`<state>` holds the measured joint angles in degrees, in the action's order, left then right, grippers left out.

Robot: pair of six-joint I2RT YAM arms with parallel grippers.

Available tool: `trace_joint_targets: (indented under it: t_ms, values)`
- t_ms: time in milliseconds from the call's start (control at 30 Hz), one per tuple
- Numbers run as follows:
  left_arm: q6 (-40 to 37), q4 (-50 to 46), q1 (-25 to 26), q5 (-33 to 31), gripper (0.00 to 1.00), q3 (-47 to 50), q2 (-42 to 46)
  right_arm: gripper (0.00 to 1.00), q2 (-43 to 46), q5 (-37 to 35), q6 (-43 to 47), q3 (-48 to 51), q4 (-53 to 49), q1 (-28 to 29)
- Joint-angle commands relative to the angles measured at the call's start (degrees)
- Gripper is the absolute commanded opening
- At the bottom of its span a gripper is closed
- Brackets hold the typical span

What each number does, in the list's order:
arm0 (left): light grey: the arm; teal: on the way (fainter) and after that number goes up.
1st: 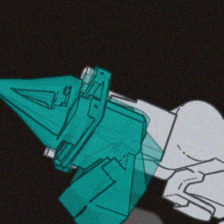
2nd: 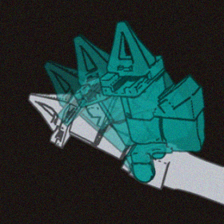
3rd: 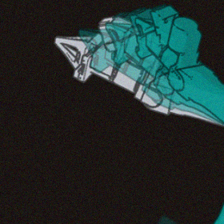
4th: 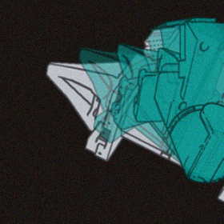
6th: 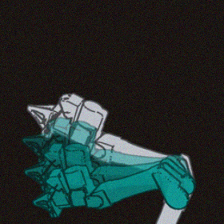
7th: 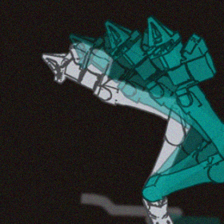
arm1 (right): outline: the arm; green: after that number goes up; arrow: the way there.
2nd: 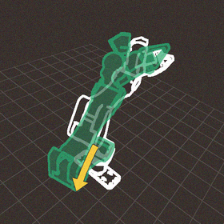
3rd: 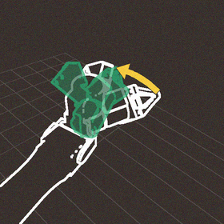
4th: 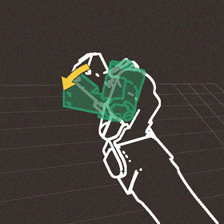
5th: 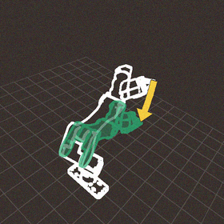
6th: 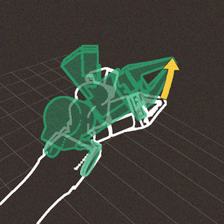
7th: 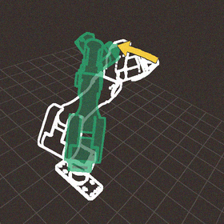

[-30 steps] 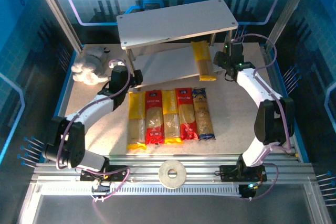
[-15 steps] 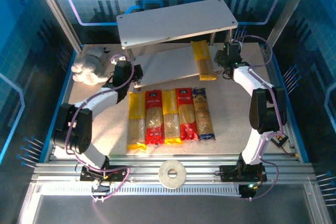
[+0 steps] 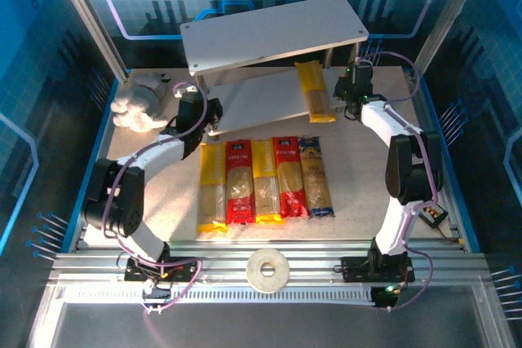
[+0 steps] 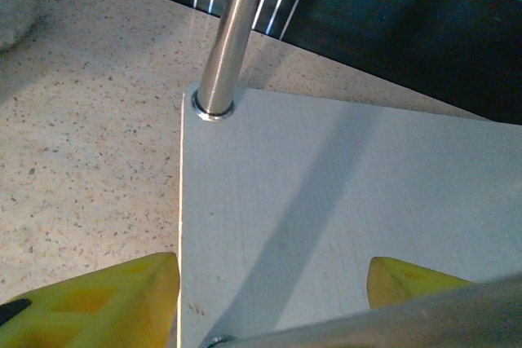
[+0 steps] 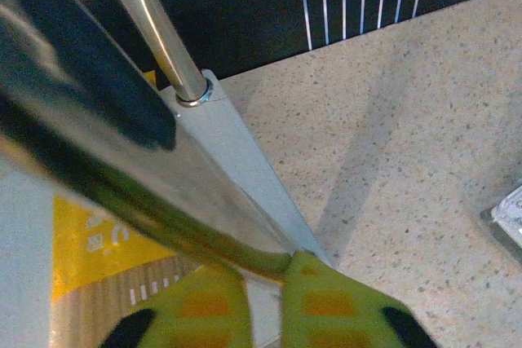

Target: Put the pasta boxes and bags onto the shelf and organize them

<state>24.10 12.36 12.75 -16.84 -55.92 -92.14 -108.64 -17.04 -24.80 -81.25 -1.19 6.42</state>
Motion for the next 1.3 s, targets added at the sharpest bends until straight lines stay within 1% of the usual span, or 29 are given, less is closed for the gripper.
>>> trace_joint_targets:
  t_ms: [0, 167, 333, 567, 700, 833, 900, 933, 967, 1000, 1067, 1100, 1133, 1200, 1267]
  values:
    - [-3.91, -2.8, -1.5, -4.55, 0.63, 2.59, 4.76, 0.0, 2.56, -0.57, -1.14, 1.84, 3.55, -1.19]
    - [-5.71, -4.14, -1.75, -5.81, 0.64, 4.26, 7.88, 0.0, 6.79, -1.1, -0.87, 5.82, 4.08, -0.81]
    - [-6.32, -5.56, -2.82, -4.97, 0.64, 4.41, 9.35, 0.0, 12.01, -1.5, -1.39, 10.4, 3.48, -0.5]
    - [-7.12, -6.47, -2.82, -4.8, 0.64, 4.88, 11.49, 0.0, 19.44, -1.12, -2.95, 16.27, 0.47, 0.04]
    - [-7.2, -6.65, -2.82, -4.71, 0.64, 5.91, 12.41, 0.0, 23.34, -1.39, -3.77, 20.59, 0.46, 0.79]
    - [-6.66, -6.65, -2.82, -3.65, 0.65, 7.11, 13.2, 0.0, 23.33, -2.55, -2.52, 20.8, -0.5, 0.88]
    - [-6.6, -6.89, -2.82, -3.24, 0.68, 7.42, 13.51, 0.0, 22.62, -2.56, -1.6, 19.72, -1.71, 0.88]
    - [-6.61, -7.2, -2.82, -2.92, 0.69, 7.63, 13.79, 0.02, 22.34, -2.39, -1.24, 19.32, -2.15, 0.91]
    - [-6.51, -7.36, -2.82, -2.64, 0.71, 7.7, 14.03, 0.08, 22.26, -2.17, -0.94, 18.92, -2.59, 0.88]
    - [-6.51, -7.88, -2.82, -2.25, 0.74, 7.86, 14.42, 0.18, 22.24, -2.12, -0.85, 18.67, -3.02, 0.88]
    - [-6.38, -8.89, -2.82, -1.15, 0.8, 8.19, 15.47, 0.43, 22.92, -2.04, -0.46, 18.83, -3.53, 0.88]
    - [-6.57, -9.77, -2.82, -0.35, 0.83, 8.27, 16.1, 0.5, 23.32, -2.03, -0.3, 19.06, -3.72, 0.95]
    - [-6.68, -10.96, -2.87, 0.36, 0.85, 8.19, 16.89, 0.59, 24.3, -1.95, 0.01, 19.62, -3.81, 0.97]
    - [-7.24, -12.85, -2.82, 2.01, 0.87, 8.09, 18.42, 0.69, 25.92, -1.42, 0.6, 20.55, -4.04, 1.14]
    - [-7.57, -14.51, -2.82, 3.9, 0.87, 8.25, 20.54, 0.75, 27.62, -0.58, 1.21, 20.98, -5.52, 1.33]
